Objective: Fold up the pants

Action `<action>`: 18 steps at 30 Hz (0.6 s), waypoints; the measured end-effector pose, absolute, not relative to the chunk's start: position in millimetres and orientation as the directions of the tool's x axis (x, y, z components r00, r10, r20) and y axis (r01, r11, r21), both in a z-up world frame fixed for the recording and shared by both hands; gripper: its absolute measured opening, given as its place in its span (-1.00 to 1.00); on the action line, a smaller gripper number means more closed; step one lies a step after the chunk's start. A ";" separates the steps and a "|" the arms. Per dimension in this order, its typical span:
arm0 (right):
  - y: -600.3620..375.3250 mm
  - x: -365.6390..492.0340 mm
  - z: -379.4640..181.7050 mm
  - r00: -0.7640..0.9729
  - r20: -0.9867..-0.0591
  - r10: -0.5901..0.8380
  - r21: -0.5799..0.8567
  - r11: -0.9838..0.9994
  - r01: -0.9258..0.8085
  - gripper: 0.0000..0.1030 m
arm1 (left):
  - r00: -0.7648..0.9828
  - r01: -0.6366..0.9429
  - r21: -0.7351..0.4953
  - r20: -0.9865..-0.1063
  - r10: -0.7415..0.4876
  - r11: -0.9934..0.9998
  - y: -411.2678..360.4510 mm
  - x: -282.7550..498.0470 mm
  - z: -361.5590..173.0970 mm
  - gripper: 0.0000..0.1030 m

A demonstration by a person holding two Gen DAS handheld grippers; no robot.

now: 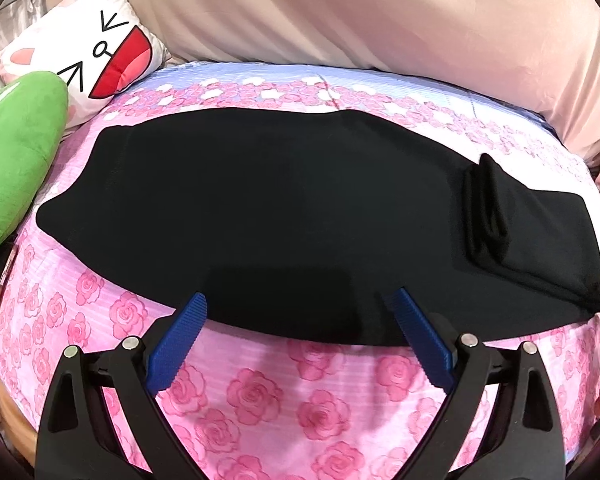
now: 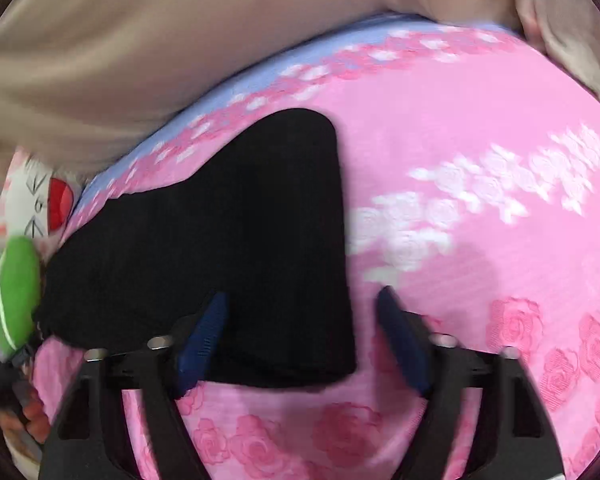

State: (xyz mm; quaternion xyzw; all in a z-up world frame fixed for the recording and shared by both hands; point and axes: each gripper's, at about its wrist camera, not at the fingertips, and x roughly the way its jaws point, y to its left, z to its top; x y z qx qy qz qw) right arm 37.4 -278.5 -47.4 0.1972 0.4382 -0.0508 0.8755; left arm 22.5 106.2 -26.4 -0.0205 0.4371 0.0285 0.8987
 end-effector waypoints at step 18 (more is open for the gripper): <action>-332.1 -13.4 3.4 0.627 -0.762 -0.162 0.064 0.945 0.322 -0.70 | 0.610 -0.032 0.048 -0.791 0.057 0.998 73.8 17.2 -20.5 0.80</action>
